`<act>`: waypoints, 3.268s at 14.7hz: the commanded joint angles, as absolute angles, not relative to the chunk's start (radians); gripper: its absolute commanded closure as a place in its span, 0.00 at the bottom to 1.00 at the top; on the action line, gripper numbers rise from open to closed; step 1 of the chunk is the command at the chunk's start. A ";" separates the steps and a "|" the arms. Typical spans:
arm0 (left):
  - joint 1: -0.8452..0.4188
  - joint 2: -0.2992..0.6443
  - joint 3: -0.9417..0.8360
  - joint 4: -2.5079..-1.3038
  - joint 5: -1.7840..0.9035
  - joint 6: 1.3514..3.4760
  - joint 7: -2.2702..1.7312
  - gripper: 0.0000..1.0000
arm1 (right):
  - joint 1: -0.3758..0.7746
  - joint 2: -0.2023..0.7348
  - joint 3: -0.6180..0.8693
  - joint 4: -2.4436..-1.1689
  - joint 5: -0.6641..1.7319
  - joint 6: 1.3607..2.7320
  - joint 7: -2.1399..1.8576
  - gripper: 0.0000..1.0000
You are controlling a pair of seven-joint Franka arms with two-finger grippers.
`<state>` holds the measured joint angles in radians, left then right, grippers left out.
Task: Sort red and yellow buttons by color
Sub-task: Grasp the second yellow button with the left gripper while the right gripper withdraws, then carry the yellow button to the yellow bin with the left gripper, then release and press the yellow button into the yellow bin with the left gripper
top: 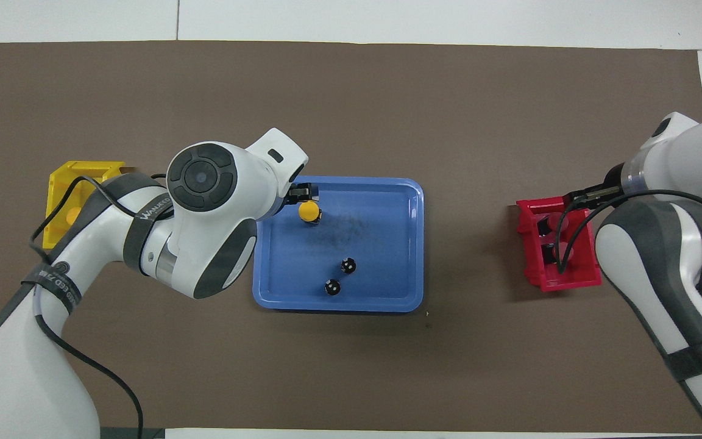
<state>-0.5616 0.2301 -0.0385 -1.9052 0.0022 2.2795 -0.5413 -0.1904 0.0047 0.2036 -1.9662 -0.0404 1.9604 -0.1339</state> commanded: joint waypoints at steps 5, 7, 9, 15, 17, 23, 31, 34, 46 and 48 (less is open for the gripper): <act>-0.620 0.322 -0.021 -1.858 -0.015 2.293 -0.561 0.09 | -0.250 -0.003 0.183 -1.643 -0.025 1.580 -0.163 0.00; -0.620 0.322 -0.021 -1.858 -0.015 2.287 -0.566 0.36 | -0.259 0.008 0.158 -1.599 -0.040 1.543 -0.160 0.00; -0.618 0.322 -0.021 -1.859 -0.015 2.281 -0.580 0.98 | -0.310 0.025 0.166 -1.586 -0.035 1.543 -0.158 0.00; -0.592 0.351 -0.006 -1.651 -0.009 1.972 -0.666 0.99 | -0.190 0.023 0.081 -1.583 -0.028 1.511 -0.072 0.00; -0.528 0.333 0.041 -1.583 0.018 1.887 -0.623 0.99 | -0.178 0.020 0.071 -1.578 -0.032 1.514 -0.043 0.00; -0.194 0.299 0.051 -1.548 0.034 1.842 -0.189 0.99 | -0.175 0.012 0.077 -1.589 -0.031 1.522 -0.034 0.00; -0.023 0.258 0.063 -1.744 0.061 2.102 -0.101 0.99 | -0.167 0.008 0.083 -1.598 -0.026 1.517 -0.038 0.00; 0.003 0.262 0.061 -1.779 0.061 2.129 -0.086 0.99 | -0.167 0.008 0.083 -1.600 -0.026 1.517 -0.038 0.00; -0.009 0.203 0.061 -1.944 0.061 2.215 -0.089 0.98 | -0.167 0.008 0.083 -1.598 -0.026 1.517 -0.038 0.00; -0.011 0.212 0.061 -1.957 0.061 2.242 -0.089 0.99 | -0.167 0.008 0.083 -1.598 -0.026 1.516 -0.038 0.00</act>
<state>-0.0070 0.2417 0.0597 -1.9020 0.0362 2.1934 -0.0929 -0.1637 0.0106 0.0807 -1.5972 -0.0406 1.5319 -0.0486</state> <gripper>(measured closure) 0.590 0.000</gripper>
